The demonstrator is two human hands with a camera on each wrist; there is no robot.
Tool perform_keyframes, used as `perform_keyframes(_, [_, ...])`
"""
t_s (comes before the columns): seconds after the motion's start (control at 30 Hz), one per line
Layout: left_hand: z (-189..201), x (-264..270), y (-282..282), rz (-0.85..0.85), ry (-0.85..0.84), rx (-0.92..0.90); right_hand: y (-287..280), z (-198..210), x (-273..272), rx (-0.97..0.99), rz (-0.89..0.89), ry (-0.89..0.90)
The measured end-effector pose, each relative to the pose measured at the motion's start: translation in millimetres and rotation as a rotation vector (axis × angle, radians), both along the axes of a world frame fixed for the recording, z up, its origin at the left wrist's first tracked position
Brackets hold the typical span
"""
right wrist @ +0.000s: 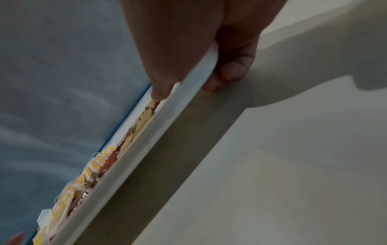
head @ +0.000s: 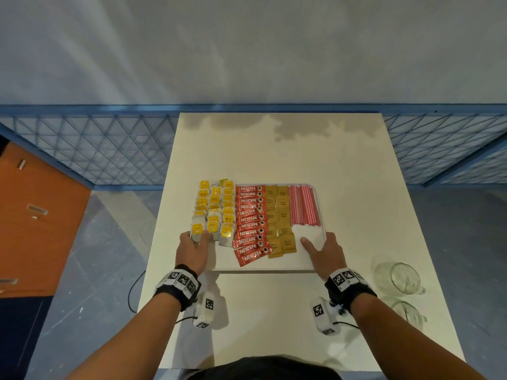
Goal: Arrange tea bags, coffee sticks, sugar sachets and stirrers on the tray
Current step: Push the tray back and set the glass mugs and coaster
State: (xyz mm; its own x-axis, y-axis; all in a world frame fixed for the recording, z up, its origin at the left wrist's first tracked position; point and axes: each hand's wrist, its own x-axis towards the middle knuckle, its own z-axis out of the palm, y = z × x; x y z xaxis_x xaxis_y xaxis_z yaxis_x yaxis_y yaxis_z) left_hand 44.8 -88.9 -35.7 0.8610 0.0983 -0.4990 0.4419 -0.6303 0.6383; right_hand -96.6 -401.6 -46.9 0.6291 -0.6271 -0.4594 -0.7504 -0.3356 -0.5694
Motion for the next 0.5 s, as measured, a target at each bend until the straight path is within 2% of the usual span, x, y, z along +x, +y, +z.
perform_keyframes(0.2, [7, -2, 14, -0.058, -0.152, -0.053, 9, -1, -1, 0.014, -0.029, -0.125])
perform_keyframes(0.5, [20, 24, 38, -0.193, -0.392, -0.062, 26, 21, 21, -0.076, 0.062, -0.336])
